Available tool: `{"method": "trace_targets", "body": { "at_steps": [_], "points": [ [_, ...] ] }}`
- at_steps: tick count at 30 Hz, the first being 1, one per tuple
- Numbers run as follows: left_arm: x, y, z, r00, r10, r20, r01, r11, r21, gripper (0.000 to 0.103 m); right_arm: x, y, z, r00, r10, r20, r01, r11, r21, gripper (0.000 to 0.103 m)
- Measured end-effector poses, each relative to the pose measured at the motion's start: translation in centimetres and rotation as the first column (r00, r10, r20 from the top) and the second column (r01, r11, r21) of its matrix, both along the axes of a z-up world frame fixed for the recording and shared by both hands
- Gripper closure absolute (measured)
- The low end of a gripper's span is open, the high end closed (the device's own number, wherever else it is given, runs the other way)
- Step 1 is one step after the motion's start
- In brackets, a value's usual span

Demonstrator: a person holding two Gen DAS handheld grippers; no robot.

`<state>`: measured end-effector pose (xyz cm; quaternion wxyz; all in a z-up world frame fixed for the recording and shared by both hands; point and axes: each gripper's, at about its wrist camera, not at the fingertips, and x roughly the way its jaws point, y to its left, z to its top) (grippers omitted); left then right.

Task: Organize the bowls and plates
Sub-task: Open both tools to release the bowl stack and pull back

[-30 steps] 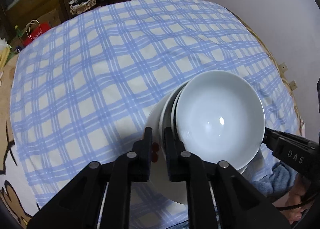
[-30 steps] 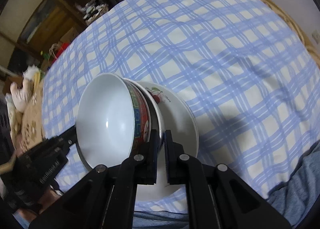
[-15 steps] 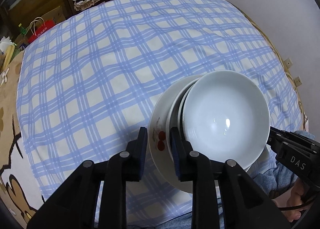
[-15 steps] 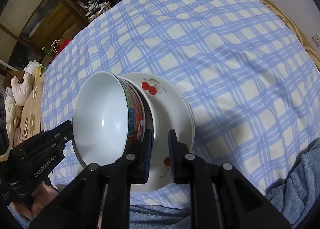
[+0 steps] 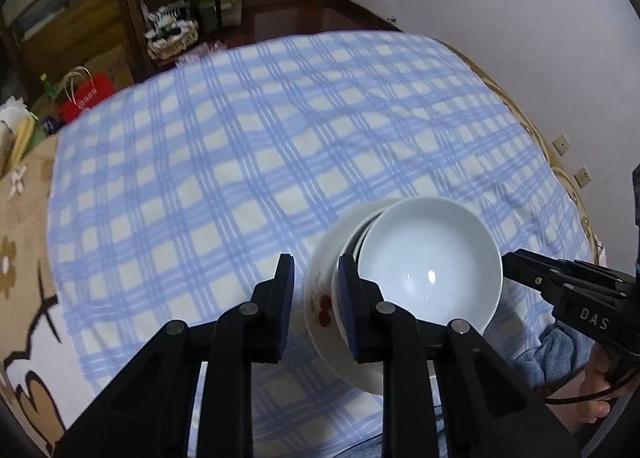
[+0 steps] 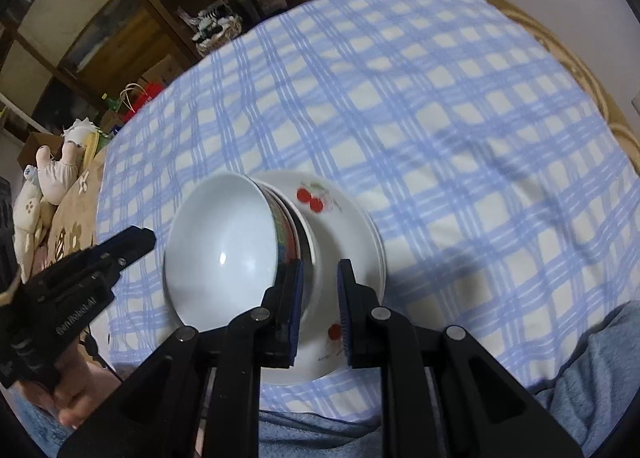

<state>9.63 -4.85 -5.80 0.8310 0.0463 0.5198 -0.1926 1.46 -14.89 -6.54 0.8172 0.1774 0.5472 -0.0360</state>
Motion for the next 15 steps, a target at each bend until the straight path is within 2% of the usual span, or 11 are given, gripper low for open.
{"method": "trace_targets", "body": {
  "at_steps": [1, 2, 3, 5, 8, 9, 12, 13, 15],
  "points": [
    [-0.2, 0.1, 0.4, 1.0, 0.001, 0.017, -0.001, 1.0, 0.01, 0.078, -0.3, 0.1, 0.5, 1.0, -0.001, 0.013, 0.001, 1.0, -0.008, 0.077],
    [-0.5, 0.1, 0.8, 0.999, 0.003, 0.033, -0.004, 1.0, 0.019, 0.072, -0.6, 0.2, 1.0, 0.999, 0.004, 0.037, -0.004, 1.0, -0.015, 0.067],
    [-0.8, 0.3, 1.2, 0.999, 0.01, 0.048, -0.011, 1.0, 0.027, 0.06, -0.9, 0.2, 1.6, 0.998, 0.013, 0.062, -0.012, 1.0, -0.017, 0.057],
    [-1.7, 0.8, 2.2, 0.995, 0.022, 0.093, -0.025, 0.999, 0.028, 0.049, -1.6, 0.6, 2.8, 0.994, 0.031, 0.103, -0.027, 0.999, -0.035, 0.05],
    [-2.9, 1.2, 3.7, 0.986, 0.024, 0.162, -0.033, 0.998, 0.049, 0.041, -2.9, 0.7, 4.9, 0.984, 0.046, 0.173, -0.036, 0.997, -0.063, 0.041],
    [-3.3, 1.3, 4.2, 0.984, 0.023, 0.178, -0.033, 0.998, 0.055, 0.036, -3.4, 0.7, 5.7, 0.978, 0.049, 0.201, -0.036, 0.997, -0.067, 0.037],
    [-4.4, 1.6, 5.7, 0.977, 0.02, 0.213, -0.034, 0.997, 0.063, 0.03, -4.7, 0.7, 7.4, 0.967, 0.054, 0.249, -0.035, 0.996, -0.08, 0.031],
    [-4.9, 1.8, 6.2, 0.971, 0.021, 0.236, -0.038, 0.997, 0.069, 0.028, -5.2, 0.6, 8.1, 0.962, 0.054, 0.267, -0.032, 0.996, -0.085, 0.03],
    [-6.2, 2.1, 7.4, 0.951, 0.027, 0.308, -0.054, 0.995, 0.08, 0.017, -6.3, 0.4, 9.1, 0.951, 0.057, 0.303, -0.031, 0.995, -0.092, 0.022]
  ]
}}
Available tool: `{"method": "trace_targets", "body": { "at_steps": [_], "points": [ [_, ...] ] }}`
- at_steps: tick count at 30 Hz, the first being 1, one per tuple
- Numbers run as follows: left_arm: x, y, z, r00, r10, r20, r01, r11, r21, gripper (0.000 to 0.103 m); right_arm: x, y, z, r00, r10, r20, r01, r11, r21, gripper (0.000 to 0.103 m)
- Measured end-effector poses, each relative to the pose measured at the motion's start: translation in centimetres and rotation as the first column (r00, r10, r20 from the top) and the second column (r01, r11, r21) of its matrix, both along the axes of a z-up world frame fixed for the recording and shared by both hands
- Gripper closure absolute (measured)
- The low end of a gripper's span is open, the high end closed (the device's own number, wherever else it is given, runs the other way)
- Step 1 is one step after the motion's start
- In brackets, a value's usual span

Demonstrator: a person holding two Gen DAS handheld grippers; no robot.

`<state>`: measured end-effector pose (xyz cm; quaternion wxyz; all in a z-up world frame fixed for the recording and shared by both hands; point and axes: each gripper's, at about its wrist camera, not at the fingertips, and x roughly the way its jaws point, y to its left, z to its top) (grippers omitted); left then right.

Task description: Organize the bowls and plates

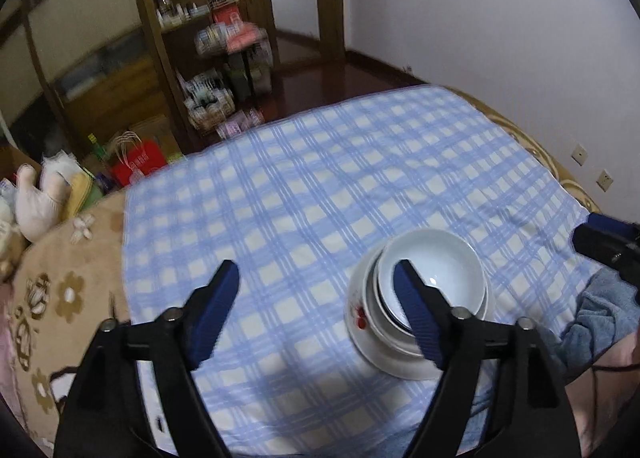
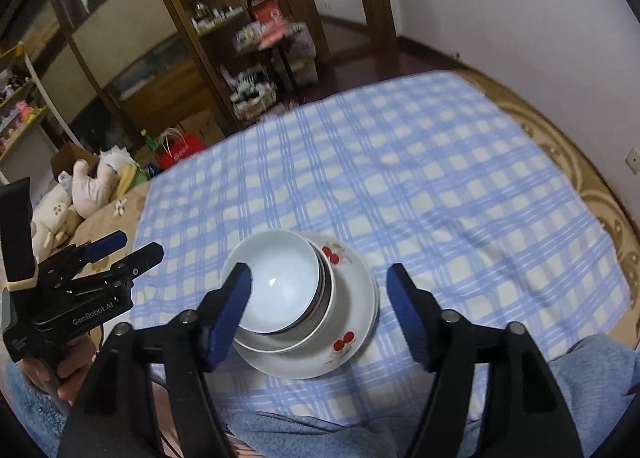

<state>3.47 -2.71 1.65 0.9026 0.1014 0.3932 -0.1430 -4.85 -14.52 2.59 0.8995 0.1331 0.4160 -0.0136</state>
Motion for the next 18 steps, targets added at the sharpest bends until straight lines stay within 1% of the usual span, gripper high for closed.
{"method": "trace_targets", "body": {
  "at_steps": [1, 2, 5, 6, 8, 11, 13, 15, 18],
  "points": [
    [-0.6, 0.2, 0.5, 1.0, 0.003, 0.028, -0.003, 1.0, -0.001, 0.015, -0.6, -0.1, 0.6, 1.0, -0.002, 0.02, 0.003, 1.0, -0.008, 0.019],
    [-1.3, 0.4, 1.0, 0.998, 0.006, 0.061, -0.006, 1.0, -0.003, 0.012, -1.3, -0.3, 1.1, 0.999, -0.005, 0.04, 0.006, 1.0, -0.019, 0.015],
    [-3.0, 1.0, 2.0, 0.993, 0.017, 0.119, -0.016, 1.0, -0.007, 0.006, -3.0, -0.5, 2.4, 0.994, -0.014, 0.108, 0.02, 0.998, -0.059, 0.007],
    [-3.5, 1.1, 2.1, 0.992, 0.025, 0.126, -0.024, 1.0, -0.011, 0.006, -3.6, -0.5, 2.7, 0.992, -0.016, 0.128, 0.024, 0.997, -0.066, 0.0],
    [-4.4, 1.4, 2.4, 0.99, 0.042, 0.137, -0.039, 0.999, -0.025, 0.006, -5.0, -0.9, 3.2, 0.985, -0.034, 0.169, 0.043, 0.998, -0.05, 0.0],
    [-5.9, 1.9, 2.5, 0.981, 0.065, 0.18, -0.058, 0.997, -0.045, 0.005, -6.8, -1.3, 3.4, 0.976, -0.075, 0.205, 0.079, 0.997, -0.014, 0.0],
    [-6.8, 2.1, 2.6, 0.973, 0.083, 0.215, -0.074, 0.996, -0.049, 0.005, -7.8, -1.2, 3.4, 0.969, -0.093, 0.23, 0.1, 0.995, -0.016, 0.0],
    [-7.6, 2.2, 2.6, 0.963, 0.093, 0.251, -0.084, 0.995, -0.048, 0.005, -8.5, -0.9, 3.4, 0.962, -0.086, 0.258, 0.097, 0.995, -0.029, 0.0],
    [-8.2, 2.2, 2.3, 0.958, 0.075, 0.276, -0.063, 0.997, -0.051, 0.005, -9.4, -0.4, 3.4, 0.949, -0.076, 0.304, 0.095, 0.994, -0.049, 0.0]
  ]
}}
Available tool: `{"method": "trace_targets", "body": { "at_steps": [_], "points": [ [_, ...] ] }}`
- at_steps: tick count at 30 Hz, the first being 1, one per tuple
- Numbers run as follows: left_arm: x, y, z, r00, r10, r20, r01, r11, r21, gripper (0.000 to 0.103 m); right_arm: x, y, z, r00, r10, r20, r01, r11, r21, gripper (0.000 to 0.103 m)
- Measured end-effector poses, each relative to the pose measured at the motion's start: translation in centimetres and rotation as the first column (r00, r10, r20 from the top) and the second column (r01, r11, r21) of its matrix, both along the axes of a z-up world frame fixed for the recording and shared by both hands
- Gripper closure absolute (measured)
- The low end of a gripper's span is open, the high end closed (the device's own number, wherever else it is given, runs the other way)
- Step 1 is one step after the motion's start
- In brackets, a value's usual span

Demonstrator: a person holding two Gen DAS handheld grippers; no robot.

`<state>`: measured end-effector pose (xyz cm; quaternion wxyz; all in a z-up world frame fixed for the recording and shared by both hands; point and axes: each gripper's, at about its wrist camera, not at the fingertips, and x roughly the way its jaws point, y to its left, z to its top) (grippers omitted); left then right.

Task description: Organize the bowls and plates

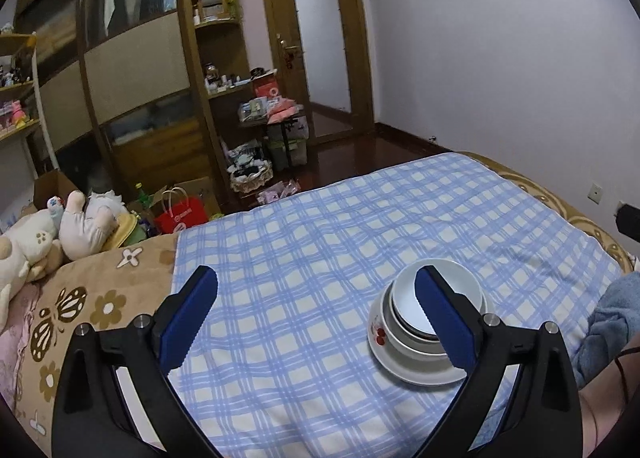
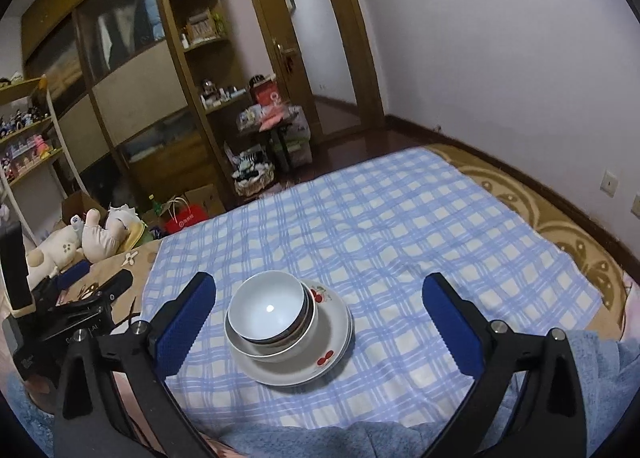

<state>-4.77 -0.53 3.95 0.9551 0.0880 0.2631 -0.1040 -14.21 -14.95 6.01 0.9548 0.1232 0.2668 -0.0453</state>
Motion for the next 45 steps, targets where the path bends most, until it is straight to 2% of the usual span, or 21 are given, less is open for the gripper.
{"method": "trace_targets", "body": {
  "at_steps": [3, 6, 9, 15, 20, 24, 45],
  "points": [
    [-0.3, 0.2, -0.9, 0.999, 0.02, 0.041, -0.018, 0.999, -0.042, 0.005, -0.1, 0.5, -0.4, 0.999, 0.012, 0.034, -0.012, 1.0, -0.014, 0.0],
    [0.2, 0.0, -1.7, 0.999, 0.021, 0.032, -0.019, 0.999, -0.045, 0.005, 0.3, 1.1, -1.2, 0.999, 0.013, 0.035, -0.01, 0.997, -0.08, 0.0],
    [0.8, 0.0, -2.4, 0.999, 0.026, 0.021, -0.026, 0.999, -0.037, 0.005, 0.8, 1.6, -1.8, 0.999, 0.027, 0.019, -0.024, 0.994, -0.108, 0.0],
    [2.1, -0.3, -4.0, 0.999, 0.047, -0.001, -0.047, 0.999, -0.01, 0.005, 1.7, 1.3, -2.6, 1.0, 0.01, 0.013, -0.009, 0.993, -0.119, 0.0],
    [2.2, -0.4, -4.9, 0.996, 0.079, 0.03, -0.08, 0.997, 0.015, 0.005, 2.1, 1.2, -2.9, 1.0, -0.02, 0.003, 0.02, 0.99, -0.141, 0.0],
    [2.4, -0.6, -5.5, 0.997, 0.081, 0.021, -0.081, 0.996, 0.036, 0.005, 2.4, 1.1, -3.2, 0.999, -0.03, -0.014, 0.028, 0.989, -0.148, 0.0],
    [2.2, -0.1, -6.1, 0.996, 0.093, 0.001, -0.093, 0.995, 0.035, 0.005, 2.4, 1.2, -3.2, 0.998, -0.055, -0.028, 0.049, 0.983, -0.176, 0.0]
  ]
}}
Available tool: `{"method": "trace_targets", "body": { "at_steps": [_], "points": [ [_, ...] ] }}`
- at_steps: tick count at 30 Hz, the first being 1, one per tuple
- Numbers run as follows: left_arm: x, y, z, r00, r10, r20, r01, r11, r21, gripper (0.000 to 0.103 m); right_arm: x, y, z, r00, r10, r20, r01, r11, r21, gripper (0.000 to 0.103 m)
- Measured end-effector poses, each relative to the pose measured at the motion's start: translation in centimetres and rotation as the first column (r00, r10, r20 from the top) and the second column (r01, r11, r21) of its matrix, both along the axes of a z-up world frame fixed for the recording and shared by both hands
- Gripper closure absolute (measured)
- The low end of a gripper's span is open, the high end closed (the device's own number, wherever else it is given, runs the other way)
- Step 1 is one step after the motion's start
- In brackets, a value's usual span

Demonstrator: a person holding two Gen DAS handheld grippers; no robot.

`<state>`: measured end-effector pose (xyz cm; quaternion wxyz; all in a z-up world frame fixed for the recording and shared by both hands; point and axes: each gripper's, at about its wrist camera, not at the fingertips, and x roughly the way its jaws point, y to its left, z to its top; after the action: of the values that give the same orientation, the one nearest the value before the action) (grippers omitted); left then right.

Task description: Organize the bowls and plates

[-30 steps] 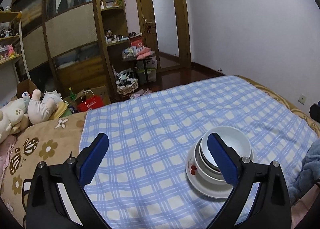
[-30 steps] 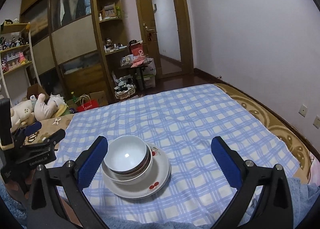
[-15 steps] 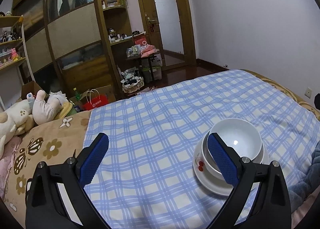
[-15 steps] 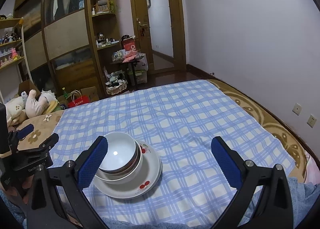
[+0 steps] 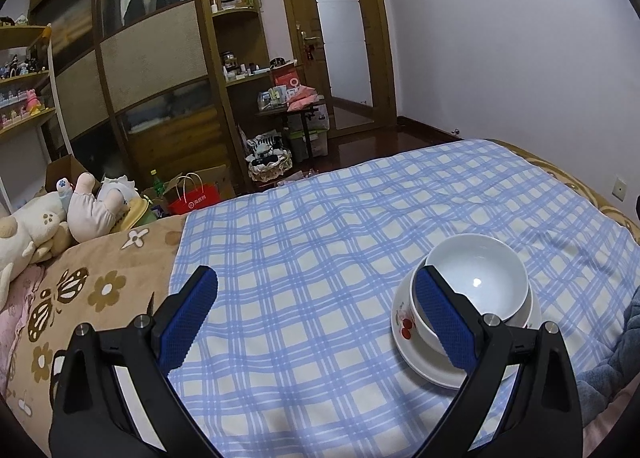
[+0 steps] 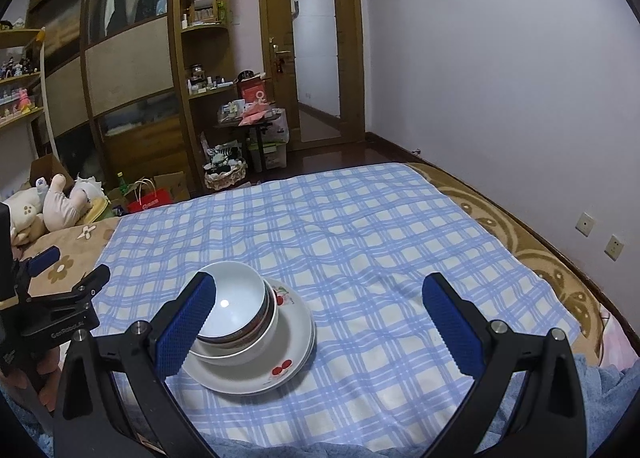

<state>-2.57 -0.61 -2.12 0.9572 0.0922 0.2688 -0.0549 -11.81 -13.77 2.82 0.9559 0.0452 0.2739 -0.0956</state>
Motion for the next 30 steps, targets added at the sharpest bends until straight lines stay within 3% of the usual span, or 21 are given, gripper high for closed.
{"method": "trace_targets", "body": {
  "at_steps": [30],
  "points": [
    [-0.52, -0.13, 0.49, 0.999, 0.012, 0.034, -0.011, 0.999, -0.034, 0.005, -0.08, 0.24, -0.44, 1.0, 0.008, -0.015, -0.008, 1.0, -0.019, 0.0]
  ]
}}
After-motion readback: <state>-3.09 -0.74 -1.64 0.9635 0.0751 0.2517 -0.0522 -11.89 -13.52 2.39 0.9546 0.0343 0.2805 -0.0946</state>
